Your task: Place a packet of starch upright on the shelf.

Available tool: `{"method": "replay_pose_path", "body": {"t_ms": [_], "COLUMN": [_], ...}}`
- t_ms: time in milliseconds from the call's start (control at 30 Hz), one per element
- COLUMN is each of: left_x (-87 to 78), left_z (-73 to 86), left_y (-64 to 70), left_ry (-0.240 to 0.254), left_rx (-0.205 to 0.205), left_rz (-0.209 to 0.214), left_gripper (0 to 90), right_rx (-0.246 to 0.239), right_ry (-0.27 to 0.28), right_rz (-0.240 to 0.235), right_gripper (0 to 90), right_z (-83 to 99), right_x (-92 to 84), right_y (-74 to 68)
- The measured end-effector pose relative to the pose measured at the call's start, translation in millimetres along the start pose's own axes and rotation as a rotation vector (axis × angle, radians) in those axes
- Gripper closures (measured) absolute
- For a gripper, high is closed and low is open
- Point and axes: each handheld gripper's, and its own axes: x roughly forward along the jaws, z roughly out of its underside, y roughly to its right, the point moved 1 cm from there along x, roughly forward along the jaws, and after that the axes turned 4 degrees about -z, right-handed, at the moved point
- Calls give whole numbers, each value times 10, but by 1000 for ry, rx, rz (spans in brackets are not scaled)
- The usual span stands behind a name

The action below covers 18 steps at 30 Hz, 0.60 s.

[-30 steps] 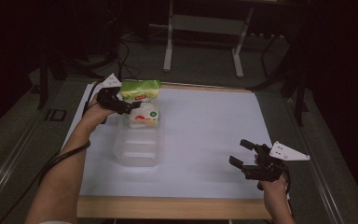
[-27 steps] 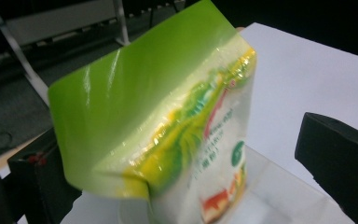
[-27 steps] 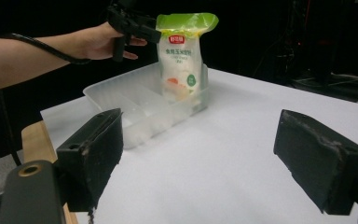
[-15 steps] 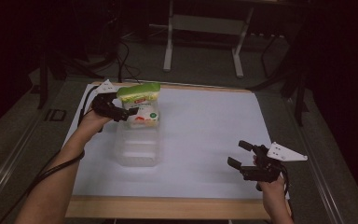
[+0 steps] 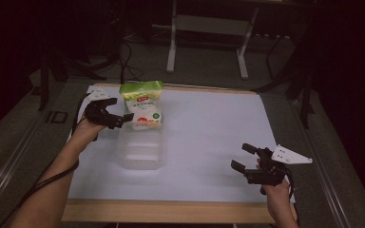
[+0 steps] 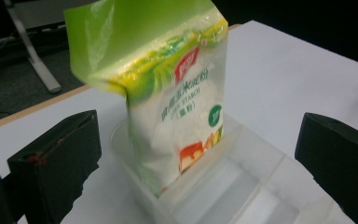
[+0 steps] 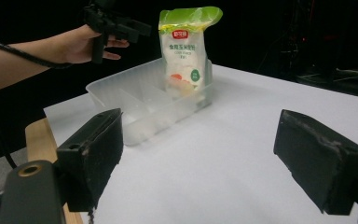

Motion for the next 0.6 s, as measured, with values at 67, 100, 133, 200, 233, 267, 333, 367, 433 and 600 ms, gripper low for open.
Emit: {"method": "replay_pose_path", "body": {"t_ms": [67,100,133,200,233,267,333,367,433,600], "left_x": [-56,-76,-101,-160,-190,-219,-280,-312,-356,-444], "left_z": [22,29,36,53,64,77,120,154,204,279], "left_y": [20,26,38,72,92,114,182,228,308,529], "left_ry": [13,19,24,35,45,47,59,60,63,59], "left_rx": [0,-3,-7,5,2,2,12,18,10,26], "left_rz": [-1,6,11,5,9,16,31,37,66,95], "left_gripper": [5,6,6,6,6,6,6,6,6,6], "right_rx": [-1,-3,-4,-9,-9,-9,-9,-9,-7,-8], "right_ry": [0,-3,-4,-5,-5,-6,-5,-5,-4,-4], "right_rz": [-3,-4,-3,-7,-7,-6,-4,-3,-3,-2], "right_gripper": [156,156,156,156,156,156,156,156,156,156], "right_z": [1,1,0,-3,-5,-6,-6,-6,-6,-3], "right_x": [10,15,19,25,26,24,21,17,10,7], "right_y": [-1,-4,-8,-15,-18,-21,-22,-21,-22,-23]}}
